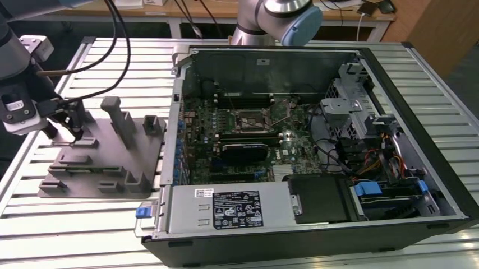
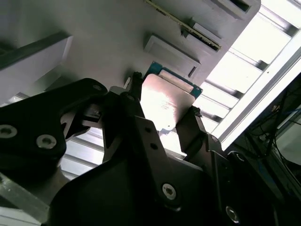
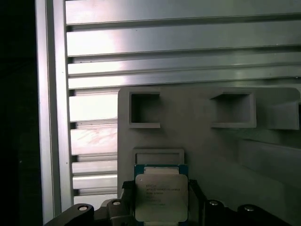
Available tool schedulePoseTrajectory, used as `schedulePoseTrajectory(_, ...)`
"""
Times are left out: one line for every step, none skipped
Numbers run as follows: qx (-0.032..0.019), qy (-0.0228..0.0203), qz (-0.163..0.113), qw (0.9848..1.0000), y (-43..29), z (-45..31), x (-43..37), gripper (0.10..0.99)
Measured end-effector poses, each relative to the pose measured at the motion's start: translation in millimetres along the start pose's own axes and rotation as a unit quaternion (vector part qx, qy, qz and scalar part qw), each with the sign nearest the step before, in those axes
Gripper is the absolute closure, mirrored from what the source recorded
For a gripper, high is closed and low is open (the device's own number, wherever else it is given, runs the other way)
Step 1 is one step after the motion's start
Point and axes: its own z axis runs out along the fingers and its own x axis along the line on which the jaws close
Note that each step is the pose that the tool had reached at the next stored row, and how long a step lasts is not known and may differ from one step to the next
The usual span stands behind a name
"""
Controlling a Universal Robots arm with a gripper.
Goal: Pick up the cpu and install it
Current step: 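Pick up the cpu and move it towards the insertion slot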
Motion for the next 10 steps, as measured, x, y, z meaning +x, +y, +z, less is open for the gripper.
schedulePoseTrajectory(0.0,-0.0001,0.0,1.0,0.1,-1.7,0.0,0.545)
schedulePoseTrajectory(0.0,-0.0001,0.0,1.0,0.2,-3.8,0.0,0.545)
schedulePoseTrajectory(0.0,-0.0001,0.0,1.0,0.3,-5.7,-0.1,0.545)
schedulePoseTrajectory(0.0,-0.0002,0.0,1.0,0.4,-7.6,-0.1,0.545)
schedulePoseTrajectory(0.0,-0.0003,0.0,1.0,0.5,-9.5,-0.1,0.545)
schedulePoseTrajectory(0.0,-0.0004,0.0,1.0,0.6,-11.3,-0.1,0.545)
schedulePoseTrajectory(-0.0001,-0.0005,0.0,1.0,0.7,-13.1,-0.1,0.545)
schedulePoseTrajectory(-0.0001,-0.0005,0.0,1.0,0.8,-15.0,-0.1,0.545)
schedulePoseTrajectory(-0.0001,-0.0006,0.0,1.0,0.9,-17.0,-0.2,0.545)
schedulePoseTrajectory(0.0,-0.0007,0.0,1.0,1.1,-19.2,-0.2,0.545)
